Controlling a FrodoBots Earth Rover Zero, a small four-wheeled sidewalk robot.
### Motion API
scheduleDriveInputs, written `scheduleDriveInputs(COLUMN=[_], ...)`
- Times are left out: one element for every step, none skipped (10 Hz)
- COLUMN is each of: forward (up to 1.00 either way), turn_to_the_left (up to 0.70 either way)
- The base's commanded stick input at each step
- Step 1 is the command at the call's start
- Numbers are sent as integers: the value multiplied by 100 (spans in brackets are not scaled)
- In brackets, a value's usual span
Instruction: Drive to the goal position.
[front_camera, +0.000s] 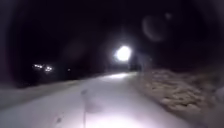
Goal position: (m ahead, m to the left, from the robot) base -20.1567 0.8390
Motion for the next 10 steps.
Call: scheduleDriveInputs(forward=[0,0,0,0,0,0,0,0,0,0], turn_to_the_left=[0,-19,-56,-100,-100,-100,-100,-100,-100,-100])
